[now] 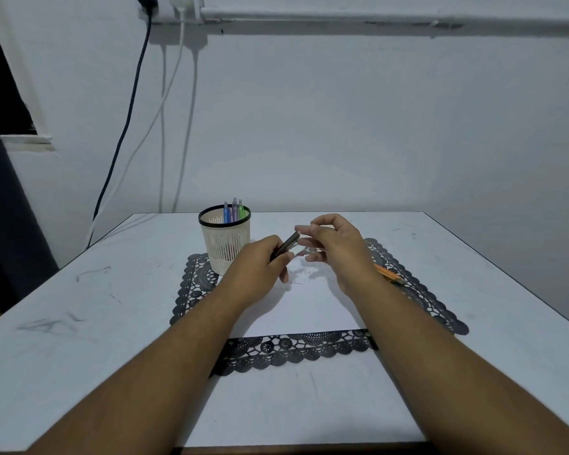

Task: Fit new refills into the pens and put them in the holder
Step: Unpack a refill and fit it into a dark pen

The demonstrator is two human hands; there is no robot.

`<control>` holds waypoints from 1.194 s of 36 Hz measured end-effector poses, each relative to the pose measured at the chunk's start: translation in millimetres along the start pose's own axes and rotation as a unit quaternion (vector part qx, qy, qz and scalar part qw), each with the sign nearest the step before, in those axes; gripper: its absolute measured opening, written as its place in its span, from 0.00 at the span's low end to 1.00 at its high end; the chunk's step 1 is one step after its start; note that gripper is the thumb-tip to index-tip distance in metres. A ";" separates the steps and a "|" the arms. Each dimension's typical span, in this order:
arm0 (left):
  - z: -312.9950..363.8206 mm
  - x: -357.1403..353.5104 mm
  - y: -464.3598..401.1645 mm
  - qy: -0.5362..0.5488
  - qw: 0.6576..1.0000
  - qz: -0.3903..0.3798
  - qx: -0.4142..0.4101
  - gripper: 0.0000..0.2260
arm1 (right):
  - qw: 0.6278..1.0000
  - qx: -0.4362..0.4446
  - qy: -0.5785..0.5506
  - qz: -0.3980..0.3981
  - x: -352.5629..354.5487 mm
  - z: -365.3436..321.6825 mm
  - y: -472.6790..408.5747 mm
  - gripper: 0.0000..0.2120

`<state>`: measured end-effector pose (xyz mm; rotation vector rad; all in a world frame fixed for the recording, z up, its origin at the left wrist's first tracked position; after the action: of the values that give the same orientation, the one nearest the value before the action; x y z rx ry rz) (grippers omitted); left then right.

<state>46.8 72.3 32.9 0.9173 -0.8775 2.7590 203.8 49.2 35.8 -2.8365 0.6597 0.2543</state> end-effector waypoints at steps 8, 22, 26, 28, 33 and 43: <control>-4.3 1.1 -3.5 -0.005 1.000 0.020 0.001 0.13 | 0.996 0.043 0.070 -0.024 -8.3 -2.9 7.9 0.03; -8.3 1.5 -5.2 -0.037 0.999 0.029 -0.009 0.11 | 0.991 0.083 0.103 -0.029 -9.7 -8.0 10.7 0.07; -9.4 2.5 -5.7 -0.034 0.999 0.034 -0.009 0.10 | 0.987 0.099 0.120 -0.045 -13.1 -7.6 13.9 0.07; -9.2 3.1 -5.8 -0.040 0.998 0.036 -0.013 0.11 | 0.988 0.095 0.112 -0.039 -12.6 -7.5 13.6 0.07; -6.2 1.6 -5.5 -0.060 0.997 0.033 -0.028 0.11 | 0.991 0.087 0.106 -0.010 -5.9 -9.4 9.9 0.09; -4.7 1.3 -3.8 -0.079 0.996 0.030 -0.040 0.11 | 0.989 0.096 0.112 -0.021 -5.7 -11.3 9.4 0.07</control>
<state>44.3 77.9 32.5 1.1256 -1.0473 2.7067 195.8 40.5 46.3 -2.7106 0.6289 -0.1298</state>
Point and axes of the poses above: each hand's wrist, its own y-axis away from the middle knuckle, its own x-axis out of the back of the hand, z = x × y, the point moved 9 cm from there along -y, towards the middle knuckle, and after that the axes turned 11 degrees about z, right-handed, at the moved point
